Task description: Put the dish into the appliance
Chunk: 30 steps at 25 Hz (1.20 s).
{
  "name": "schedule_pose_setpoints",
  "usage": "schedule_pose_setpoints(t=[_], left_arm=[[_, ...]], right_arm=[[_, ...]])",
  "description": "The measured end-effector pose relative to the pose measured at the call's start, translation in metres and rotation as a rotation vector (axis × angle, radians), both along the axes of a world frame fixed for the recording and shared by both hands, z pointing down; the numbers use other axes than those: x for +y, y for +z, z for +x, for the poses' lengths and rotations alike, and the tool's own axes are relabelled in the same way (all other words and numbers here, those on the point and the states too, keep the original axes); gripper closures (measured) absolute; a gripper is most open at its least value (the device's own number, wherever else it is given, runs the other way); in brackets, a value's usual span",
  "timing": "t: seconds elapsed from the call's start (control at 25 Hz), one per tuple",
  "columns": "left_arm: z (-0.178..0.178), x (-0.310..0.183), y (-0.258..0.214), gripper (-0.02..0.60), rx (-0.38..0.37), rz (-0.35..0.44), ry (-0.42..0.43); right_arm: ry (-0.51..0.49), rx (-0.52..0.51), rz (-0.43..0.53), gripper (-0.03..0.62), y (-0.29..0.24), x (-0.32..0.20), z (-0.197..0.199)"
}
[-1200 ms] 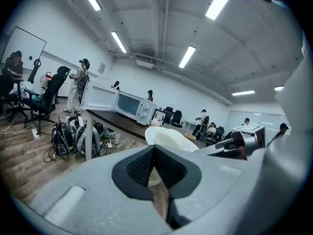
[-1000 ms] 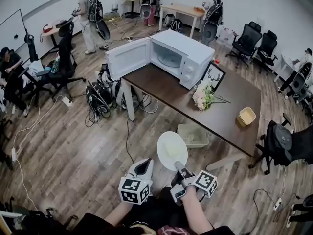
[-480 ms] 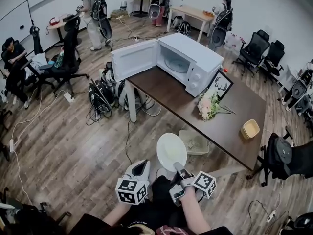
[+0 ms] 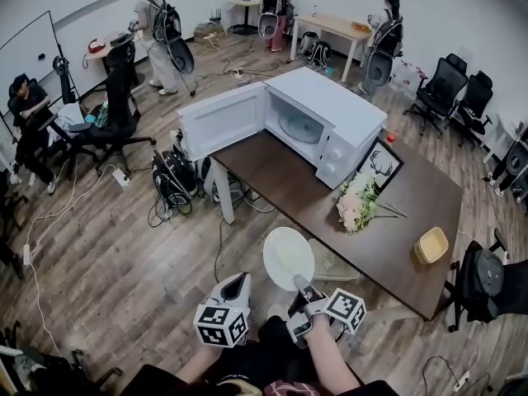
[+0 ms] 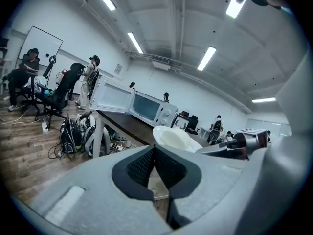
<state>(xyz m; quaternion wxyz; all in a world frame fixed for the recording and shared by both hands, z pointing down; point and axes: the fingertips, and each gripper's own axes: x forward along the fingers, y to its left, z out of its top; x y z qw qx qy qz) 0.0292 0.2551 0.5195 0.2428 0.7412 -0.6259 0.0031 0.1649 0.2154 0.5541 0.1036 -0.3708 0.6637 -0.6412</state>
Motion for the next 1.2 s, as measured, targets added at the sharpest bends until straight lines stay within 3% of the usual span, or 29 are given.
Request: schedule_pose_setpoints(t=[0.56,1.2], left_arm=[[0.034,-0.136,0.003,0.574,-0.013,-0.015,-0.042],[0.029,-0.211,0.009,0.574,-0.019,-0.009,-0.032]], right_arm=[[-0.079,-0.003,-0.002,0.551,-0.001,-0.136,0.016],[-0.044,-0.029,-0.037,0.549,0.008,-0.201,0.01]])
